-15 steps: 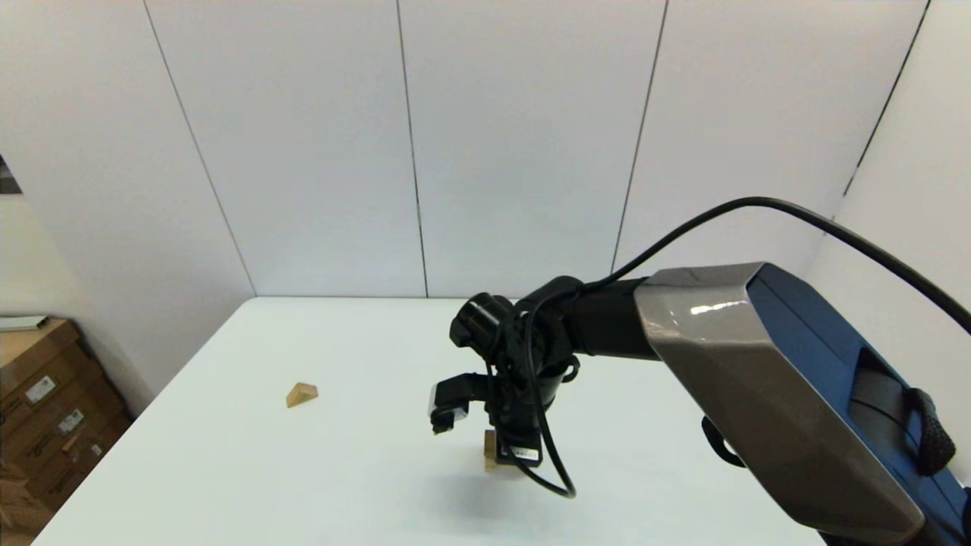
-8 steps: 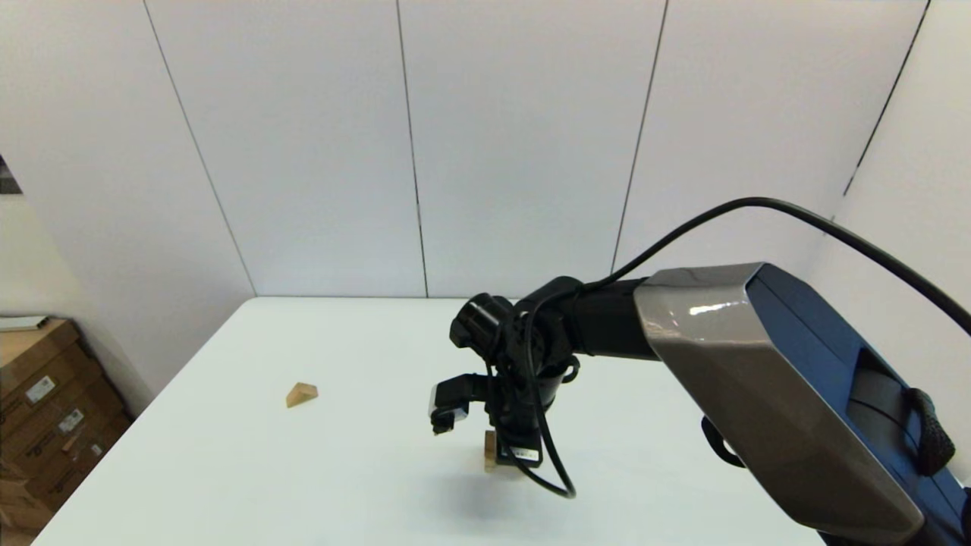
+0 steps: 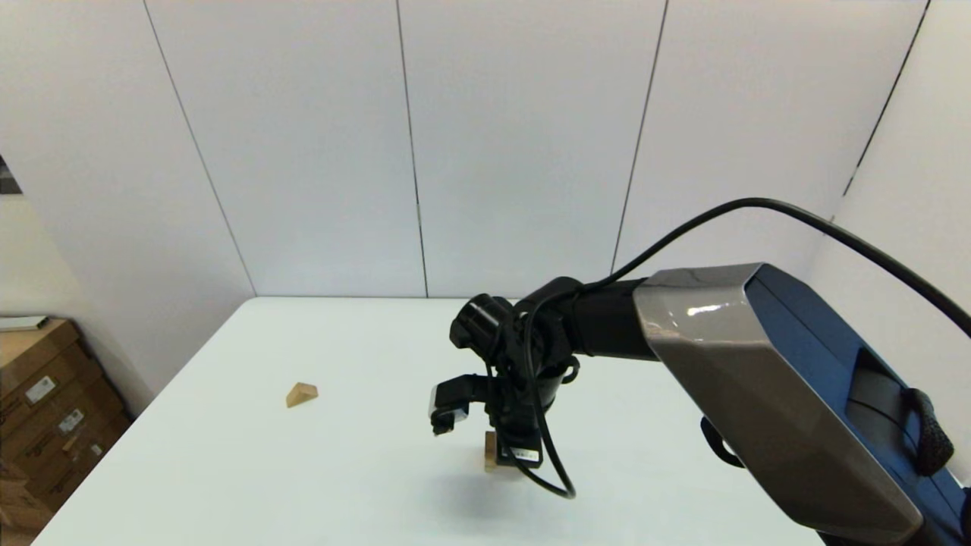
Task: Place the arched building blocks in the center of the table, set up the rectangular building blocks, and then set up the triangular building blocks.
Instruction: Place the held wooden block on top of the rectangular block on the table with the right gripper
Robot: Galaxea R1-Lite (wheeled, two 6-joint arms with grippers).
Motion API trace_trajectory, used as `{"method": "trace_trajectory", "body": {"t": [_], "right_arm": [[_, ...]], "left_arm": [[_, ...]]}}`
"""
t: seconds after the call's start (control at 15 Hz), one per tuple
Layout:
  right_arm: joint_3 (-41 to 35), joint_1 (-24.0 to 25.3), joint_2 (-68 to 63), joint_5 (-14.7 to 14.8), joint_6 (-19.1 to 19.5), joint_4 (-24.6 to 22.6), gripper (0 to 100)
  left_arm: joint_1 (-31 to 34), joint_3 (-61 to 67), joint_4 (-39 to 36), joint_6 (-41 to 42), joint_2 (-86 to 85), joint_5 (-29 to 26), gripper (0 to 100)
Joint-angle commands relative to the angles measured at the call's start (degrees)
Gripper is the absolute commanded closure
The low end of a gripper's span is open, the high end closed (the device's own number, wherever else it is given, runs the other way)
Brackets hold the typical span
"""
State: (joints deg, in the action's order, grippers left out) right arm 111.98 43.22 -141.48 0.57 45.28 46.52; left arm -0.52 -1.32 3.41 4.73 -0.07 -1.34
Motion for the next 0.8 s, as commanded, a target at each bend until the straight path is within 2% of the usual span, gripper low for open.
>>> {"method": "trace_trajectory", "body": {"t": [0.07, 0.47, 0.53, 0.8], "right_arm": [[-0.01, 0.03, -0.02, 0.04, 0.25, 0.33, 100], [-0.01, 0.03, -0.02, -0.05, 0.43, 0.33, 100], [-0.01, 0.03, -0.02, -0.05, 0.43, 0.24, 0], [-0.01, -0.06, -0.02, -0.05, 0.34, 0.24, 0]], "left_arm": [[0.0, 0.0, 0.01, 0.02, 0.07, 0.02, 0], [0.0, 0.0, 0.01, 0.02, 0.07, 0.02, 0], [0.0, 0.0, 0.01, 0.02, 0.07, 0.02, 0], [0.0, 0.0, 0.01, 0.02, 0.07, 0.02, 0]]}}
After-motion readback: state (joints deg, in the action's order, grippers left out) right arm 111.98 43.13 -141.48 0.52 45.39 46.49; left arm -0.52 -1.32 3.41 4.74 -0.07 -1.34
